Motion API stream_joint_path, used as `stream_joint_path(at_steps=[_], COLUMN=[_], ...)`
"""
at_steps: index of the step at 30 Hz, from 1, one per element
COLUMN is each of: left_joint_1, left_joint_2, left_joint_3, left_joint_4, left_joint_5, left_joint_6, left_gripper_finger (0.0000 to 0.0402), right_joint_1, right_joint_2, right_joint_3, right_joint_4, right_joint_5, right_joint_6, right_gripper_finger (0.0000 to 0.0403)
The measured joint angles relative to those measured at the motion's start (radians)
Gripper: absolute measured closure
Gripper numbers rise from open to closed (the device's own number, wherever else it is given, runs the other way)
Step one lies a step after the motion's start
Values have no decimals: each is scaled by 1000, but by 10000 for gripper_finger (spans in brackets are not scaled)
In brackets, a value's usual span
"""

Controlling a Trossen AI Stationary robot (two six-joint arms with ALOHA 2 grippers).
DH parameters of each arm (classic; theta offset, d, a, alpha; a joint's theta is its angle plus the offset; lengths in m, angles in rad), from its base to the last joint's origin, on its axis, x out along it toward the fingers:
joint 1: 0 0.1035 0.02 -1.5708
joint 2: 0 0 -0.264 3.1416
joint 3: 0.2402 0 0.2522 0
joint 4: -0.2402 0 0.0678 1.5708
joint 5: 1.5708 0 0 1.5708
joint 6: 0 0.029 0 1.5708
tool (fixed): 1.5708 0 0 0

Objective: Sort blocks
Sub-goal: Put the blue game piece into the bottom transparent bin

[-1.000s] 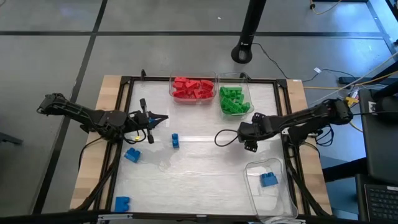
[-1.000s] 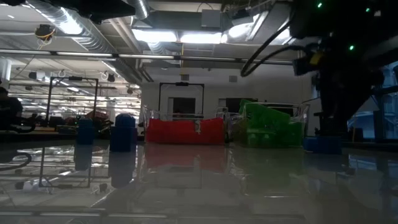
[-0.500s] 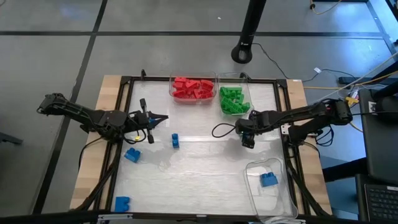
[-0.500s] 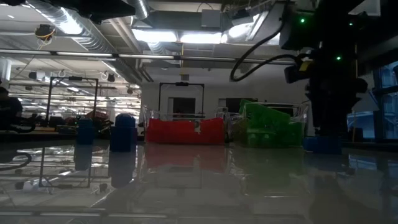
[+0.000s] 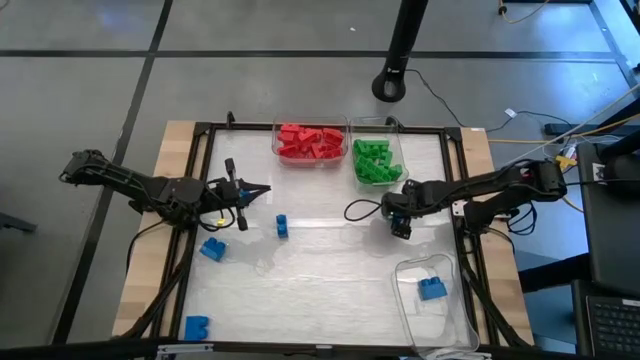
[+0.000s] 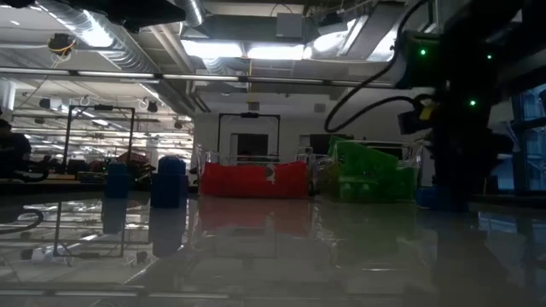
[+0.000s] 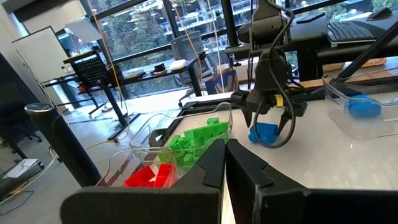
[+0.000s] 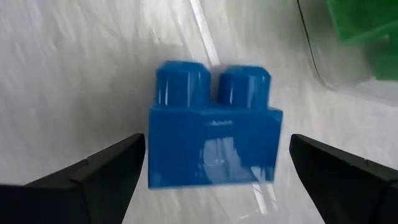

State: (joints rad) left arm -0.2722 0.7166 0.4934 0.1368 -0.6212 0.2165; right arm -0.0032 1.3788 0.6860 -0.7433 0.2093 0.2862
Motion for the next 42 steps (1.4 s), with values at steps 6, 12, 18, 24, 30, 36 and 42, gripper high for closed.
stream_joint_path(at_steps=[6, 12, 18, 24, 30, 36, 42], left_joint_1=[0, 0, 0, 0, 0, 0, 0], left_joint_2=[0, 0, 0, 0, 0, 0, 0], left_joint_3=[0, 0, 0, 0, 0, 0, 0], left_joint_4=[1, 1, 1, 1, 1, 1, 1], left_joint_5=[0, 0, 0, 0, 0, 0, 0], left_joint_6=[4, 5, 5, 7, 7, 8, 8], left_gripper_finger=[398, 398, 398, 398, 398, 398, 398], right_joint_1=[0, 3, 3, 3, 4, 3, 9], right_joint_2=[-2, -3, -2, -2, 0, -1, -11], right_joint_3=[-57, -63, -63, -63, -63, -62, -36], right_joint_4=[103, 121, 122, 124, 130, 134, 81], right_joint_5=[-15, -8, -1, 5, -1, 8, -14], right_joint_6=[-9, -44, -50, -51, -55, -60, -82], right_gripper_finger=[3, 3, 3, 8, 71, 111, 104])
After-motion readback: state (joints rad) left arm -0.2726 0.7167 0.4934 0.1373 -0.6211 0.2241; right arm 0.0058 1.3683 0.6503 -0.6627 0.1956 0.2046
